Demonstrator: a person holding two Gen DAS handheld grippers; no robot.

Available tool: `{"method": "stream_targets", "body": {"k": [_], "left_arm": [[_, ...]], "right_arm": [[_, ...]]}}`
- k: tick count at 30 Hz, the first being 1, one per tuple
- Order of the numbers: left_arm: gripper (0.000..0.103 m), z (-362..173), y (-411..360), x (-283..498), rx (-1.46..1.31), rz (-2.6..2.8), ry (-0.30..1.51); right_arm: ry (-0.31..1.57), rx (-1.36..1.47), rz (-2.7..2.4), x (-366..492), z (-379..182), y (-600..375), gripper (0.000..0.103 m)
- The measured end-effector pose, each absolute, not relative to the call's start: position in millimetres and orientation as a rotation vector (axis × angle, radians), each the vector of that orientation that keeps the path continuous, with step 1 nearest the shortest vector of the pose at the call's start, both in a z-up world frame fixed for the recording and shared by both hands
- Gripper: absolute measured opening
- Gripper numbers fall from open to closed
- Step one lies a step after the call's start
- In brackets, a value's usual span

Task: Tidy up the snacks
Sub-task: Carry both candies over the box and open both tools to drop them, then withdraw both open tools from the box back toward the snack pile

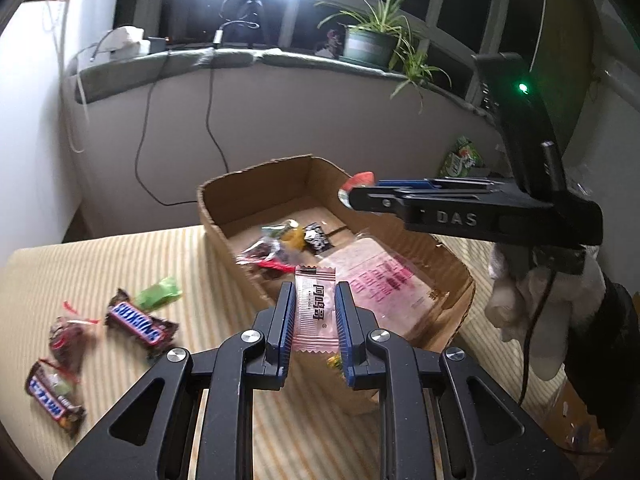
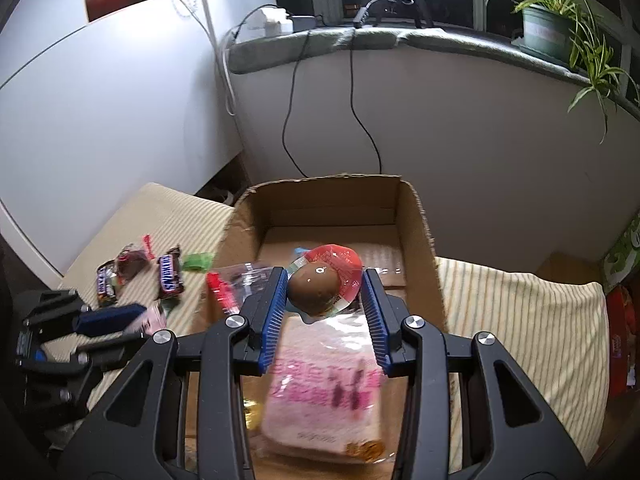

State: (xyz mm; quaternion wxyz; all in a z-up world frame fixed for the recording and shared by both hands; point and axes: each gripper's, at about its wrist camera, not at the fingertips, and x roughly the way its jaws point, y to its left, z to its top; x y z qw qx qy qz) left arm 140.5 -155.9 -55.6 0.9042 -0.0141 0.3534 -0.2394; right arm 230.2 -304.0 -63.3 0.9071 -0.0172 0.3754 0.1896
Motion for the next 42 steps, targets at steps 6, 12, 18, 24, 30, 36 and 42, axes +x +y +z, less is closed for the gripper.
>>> {"method": "stream_targets", "body": {"k": [6, 12, 18, 24, 30, 36, 42], "left_arm": [[0.018, -60.1, -172.1, 146.6, -0.017, -0.519, 0.742], [0.018, -65.7, -182.9, 151.7, -0.012, -0.529, 0.757], [0.018, -66.3, -188.2, 153.0, -0.003, -0.532, 0.760], [0.021, -67.0, -190.6, 152.3, 0.006, -0.532, 0.761], [0.046, -64.8, -190.3, 152.9, 0.002, -0.520, 0.753], [0.054, -63.8, -190.1, 151.6, 0.004, -0.513, 0.750], [0.054, -62.1, -188.7, 150.3, -0.001, -0.511, 0.747]], "right_arm": [[0.792, -0.034, 0.383, 244.7, -67.8, -312.4, 0.040], [0.805, -0.029, 0.379, 254.9, -72.2, -317.6, 0.040], [0.816, -0.021, 0.383, 258.1, -77.1, -320.1, 0.040], [0.821, -0.028, 0.381, 258.8, -80.4, -320.5, 0.040], [0.811, -0.029, 0.358, 256.8, -79.0, -322.0, 0.064], [0.793, -0.019, 0.359, 253.7, -73.1, -322.9, 0.083], [0.799, -0.024, 0.355, 252.1, -71.5, -320.2, 0.087]]}}
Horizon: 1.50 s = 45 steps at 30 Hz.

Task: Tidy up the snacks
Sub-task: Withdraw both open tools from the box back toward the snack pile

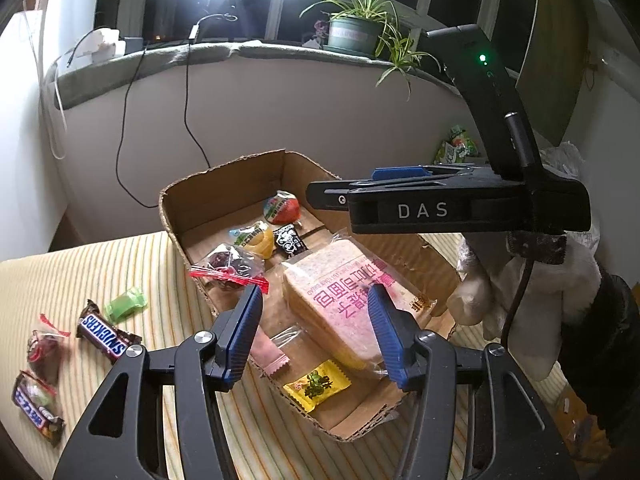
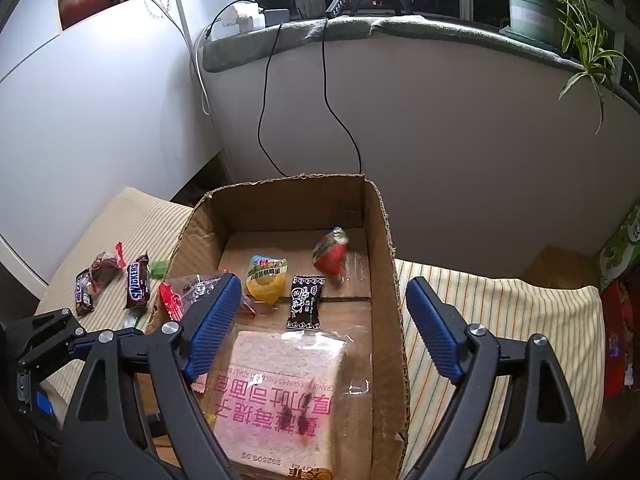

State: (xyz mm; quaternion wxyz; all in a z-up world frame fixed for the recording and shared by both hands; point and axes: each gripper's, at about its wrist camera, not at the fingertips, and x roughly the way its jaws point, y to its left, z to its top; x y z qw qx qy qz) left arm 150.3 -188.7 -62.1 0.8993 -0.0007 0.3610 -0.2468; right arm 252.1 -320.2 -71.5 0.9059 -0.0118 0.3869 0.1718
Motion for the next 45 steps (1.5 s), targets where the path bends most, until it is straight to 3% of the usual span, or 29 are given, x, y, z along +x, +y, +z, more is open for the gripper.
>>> {"method": "stream_targets", "body": {"k": [23, 45], "left_arm": [[0.054, -44.1, -139.8, 121.4, -0.049, -0.458, 0.695], [0.054, -69.8, 20.1, 68.2, -0.179, -0.152, 0.721]], "right_arm": [[0.710, -0.053, 0.353, 213.2, -44.6, -292.0, 0.087], [0.725, -0.098, 0.571, 149.0, -42.6, -203.7, 0.087]]}}
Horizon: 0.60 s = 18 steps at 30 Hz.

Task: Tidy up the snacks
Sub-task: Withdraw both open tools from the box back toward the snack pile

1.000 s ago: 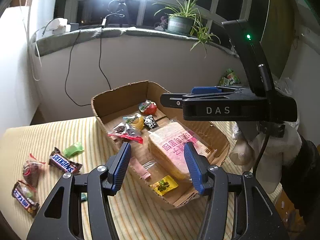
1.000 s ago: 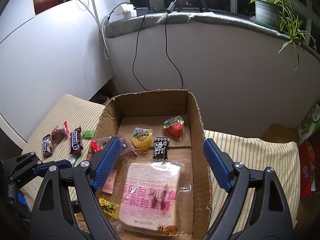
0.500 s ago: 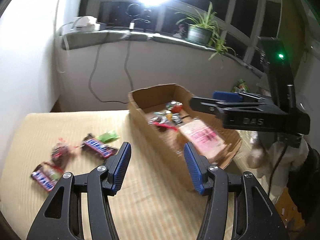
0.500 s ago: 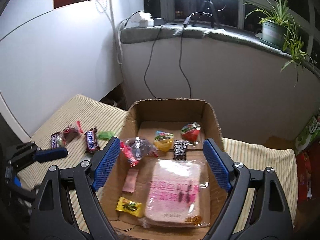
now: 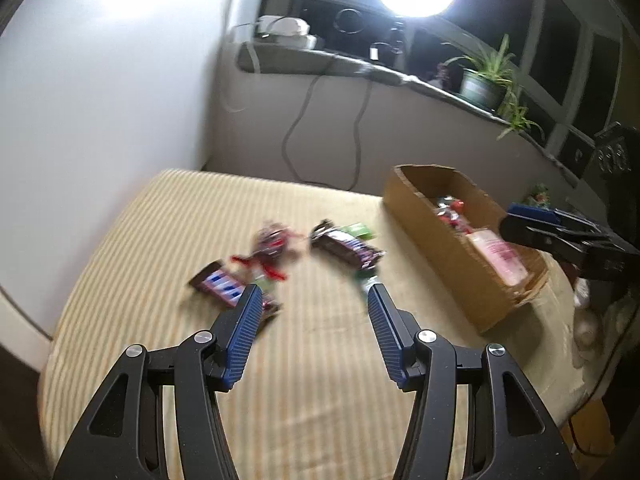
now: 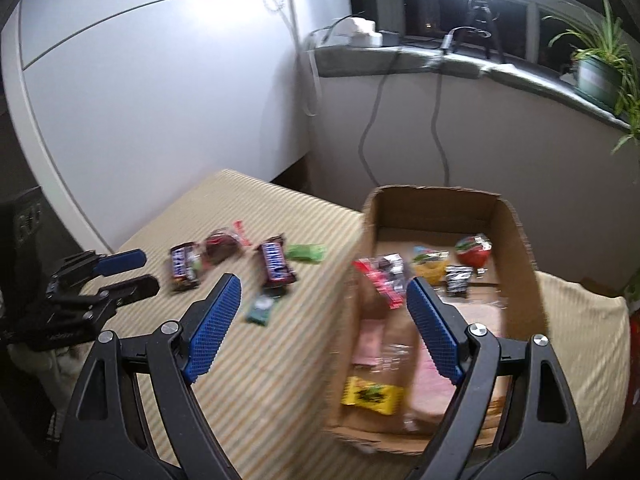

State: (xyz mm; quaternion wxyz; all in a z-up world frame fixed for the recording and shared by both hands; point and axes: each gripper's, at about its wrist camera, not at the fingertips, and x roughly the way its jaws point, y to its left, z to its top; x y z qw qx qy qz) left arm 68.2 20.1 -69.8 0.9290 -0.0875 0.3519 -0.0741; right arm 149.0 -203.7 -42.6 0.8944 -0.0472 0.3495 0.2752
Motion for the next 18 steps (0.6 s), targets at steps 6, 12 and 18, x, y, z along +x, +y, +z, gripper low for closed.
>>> {"method": "stream_targets", "body": {"k": [6, 12, 18], "left_arm": [[0.054, -86.6, 45.0, 65.4, -0.236, -0.108, 0.751], [0.054, -100.0, 48.9, 71.0, -0.277, -0.120, 0.777], [0.054, -110.4, 48.2, 88.9, -0.288, -0.120, 0.805]], "right_arm": [[0.773, -0.064, 0.624, 137.6, -59.9, -171.6, 0.087], [0.830, -0.074, 0.623, 126.2, -90.2, -135.7, 0.074], [0.883, -0.110, 0.561, 135.3, -117.3, -115.1, 0.068]]}}
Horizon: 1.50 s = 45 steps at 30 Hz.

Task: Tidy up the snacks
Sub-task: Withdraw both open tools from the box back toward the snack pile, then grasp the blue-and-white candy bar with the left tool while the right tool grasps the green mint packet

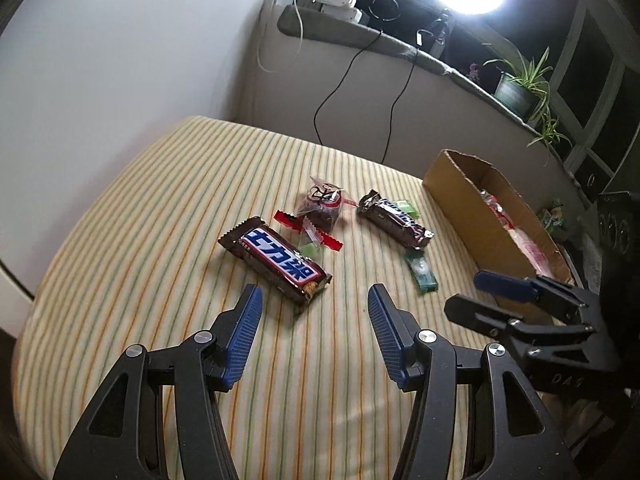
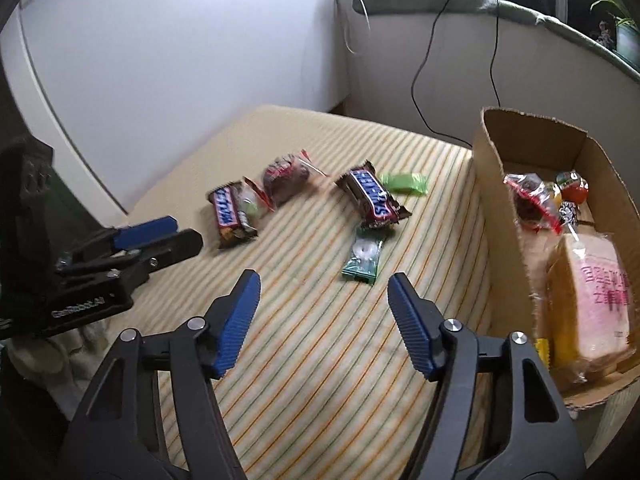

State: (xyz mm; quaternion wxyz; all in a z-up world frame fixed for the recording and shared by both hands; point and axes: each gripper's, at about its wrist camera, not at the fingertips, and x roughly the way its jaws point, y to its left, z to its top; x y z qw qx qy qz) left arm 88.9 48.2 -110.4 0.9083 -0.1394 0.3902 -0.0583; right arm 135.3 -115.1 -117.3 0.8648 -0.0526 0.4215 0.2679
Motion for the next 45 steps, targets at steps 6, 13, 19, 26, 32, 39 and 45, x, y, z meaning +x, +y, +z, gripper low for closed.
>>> {"method": "stream_targets", "body": {"k": [6, 13, 19, 26, 32, 39, 45], "left_arm": [[0.063, -118.8, 44.3, 109.2, -0.273, -0.085, 0.830], [0.063, -126.9, 37.1, 128.3, -0.197, -0.028, 0.855], [0.057, -129.0, 44.5, 129.1, -0.189, -0.021, 0.864], [0.046, -127.5, 52.1, 125.4, -0.175, -0.031, 0.856], [0.043, -123.8, 61.0, 120.1, -0.154, -0.011, 0.841], [0.043, -124.5, 67.3, 130.3, -0.130, 0.029, 0.847], [0.030, -133.3, 58.5, 144.8, -0.070, 0.027, 0.866]], "right_arm": [[0.917, -0.131, 0.503, 149.8, -135.8, -108.2, 0.066], [0.947, -0.141, 0.463, 169.3, -150.8, -102.6, 0.066], [0.945, -0.165, 0.454, 178.3, -154.2, -98.2, 0.066], [0.937, -0.185, 0.439, 182.3, -155.5, -95.9, 0.055], [0.933, -0.199, 0.432, 183.0, -155.0, -96.5, 0.044], [0.929, -0.223, 0.426, 182.0, -154.2, -94.8, 0.041], [0.923, -0.242, 0.429, 181.9, -153.0, -91.3, 0.037]]}}
